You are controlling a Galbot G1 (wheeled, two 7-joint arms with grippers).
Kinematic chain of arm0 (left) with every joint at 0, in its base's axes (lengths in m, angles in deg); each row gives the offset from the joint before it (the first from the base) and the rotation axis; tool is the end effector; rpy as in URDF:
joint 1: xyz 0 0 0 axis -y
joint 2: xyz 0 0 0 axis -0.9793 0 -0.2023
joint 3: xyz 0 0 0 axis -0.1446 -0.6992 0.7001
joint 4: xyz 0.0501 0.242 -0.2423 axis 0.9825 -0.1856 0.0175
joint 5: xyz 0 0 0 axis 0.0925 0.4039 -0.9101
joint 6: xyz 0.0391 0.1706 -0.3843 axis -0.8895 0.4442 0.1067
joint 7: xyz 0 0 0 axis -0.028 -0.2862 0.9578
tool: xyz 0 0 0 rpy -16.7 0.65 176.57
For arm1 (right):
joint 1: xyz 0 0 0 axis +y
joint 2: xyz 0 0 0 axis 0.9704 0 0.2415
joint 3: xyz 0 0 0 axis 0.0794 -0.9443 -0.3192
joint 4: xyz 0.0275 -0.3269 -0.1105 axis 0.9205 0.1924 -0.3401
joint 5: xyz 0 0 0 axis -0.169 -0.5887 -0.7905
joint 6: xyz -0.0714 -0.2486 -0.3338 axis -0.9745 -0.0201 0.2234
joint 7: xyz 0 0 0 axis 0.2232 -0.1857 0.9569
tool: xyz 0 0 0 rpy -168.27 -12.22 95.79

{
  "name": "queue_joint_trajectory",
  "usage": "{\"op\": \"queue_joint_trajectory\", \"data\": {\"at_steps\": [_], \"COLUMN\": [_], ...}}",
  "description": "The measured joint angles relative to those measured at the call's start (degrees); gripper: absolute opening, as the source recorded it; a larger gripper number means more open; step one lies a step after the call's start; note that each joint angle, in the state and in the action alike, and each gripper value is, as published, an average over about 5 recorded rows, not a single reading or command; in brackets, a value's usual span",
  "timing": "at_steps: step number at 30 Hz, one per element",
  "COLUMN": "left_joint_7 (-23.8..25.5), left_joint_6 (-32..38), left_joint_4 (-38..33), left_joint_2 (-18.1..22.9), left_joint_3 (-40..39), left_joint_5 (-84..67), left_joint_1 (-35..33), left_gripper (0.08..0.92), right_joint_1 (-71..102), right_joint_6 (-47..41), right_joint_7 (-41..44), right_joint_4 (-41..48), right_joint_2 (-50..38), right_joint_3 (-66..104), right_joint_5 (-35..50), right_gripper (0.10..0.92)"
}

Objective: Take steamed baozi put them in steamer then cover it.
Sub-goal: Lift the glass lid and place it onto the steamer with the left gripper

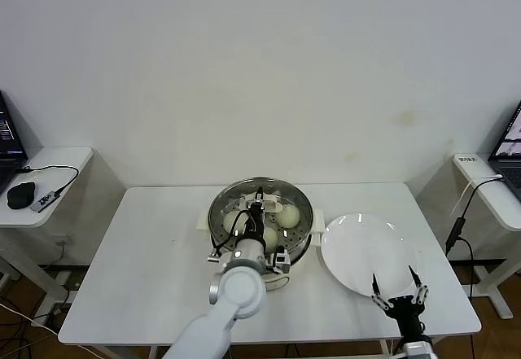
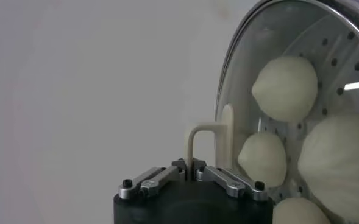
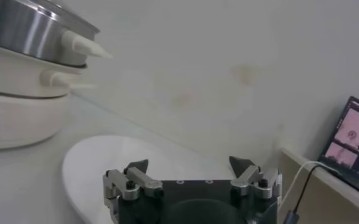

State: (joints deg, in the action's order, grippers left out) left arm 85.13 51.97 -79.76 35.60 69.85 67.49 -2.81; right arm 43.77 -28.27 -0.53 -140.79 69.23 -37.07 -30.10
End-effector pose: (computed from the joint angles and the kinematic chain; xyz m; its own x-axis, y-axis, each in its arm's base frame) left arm 0.3811 -0.1956 -0.2441 -0.9908 0.1117 0.0765 0.0763 -0.0066 0.9971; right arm 0.2190 -0.1278 -0.4074 -0.9947 0.0701 0.0758 0.0290 0.8947 -0.4457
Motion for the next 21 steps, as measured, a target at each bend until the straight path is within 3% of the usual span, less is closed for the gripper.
{"op": "queue_joint_trajectory", "data": {"at_steps": [4,7,21], "left_joint_7": [-0.59,-1.20,-3.01], "left_joint_6": [-0.08,-0.21,-0.22], "left_joint_4": [0.18,0.13,-4.57], "left_joint_2": [0.22,0.46,-1.05], "left_joint_3": [0.22,0.35,0.69], "left_joint_5": [-0.59,-1.29,-3.39], "left_joint_1": [-0.31,-0.71,-3.79], "left_gripper": [0.137,0.186,0.607], "right_joint_1": [0.00,0.00,0.43], "right_joint_6": [0.02,0.03,-0.16], "right_joint_7": [0.03,0.05,0.08], "right_joint_4": [0.03,0.04,-0.41], "right_joint_2": [-0.02,-0.04,-0.06], "right_joint_3": [-0.06,-0.14,-0.48], "right_joint_5": [-0.02,-0.04,-0.27], "right_gripper": [0.823,0.823,0.823]}}
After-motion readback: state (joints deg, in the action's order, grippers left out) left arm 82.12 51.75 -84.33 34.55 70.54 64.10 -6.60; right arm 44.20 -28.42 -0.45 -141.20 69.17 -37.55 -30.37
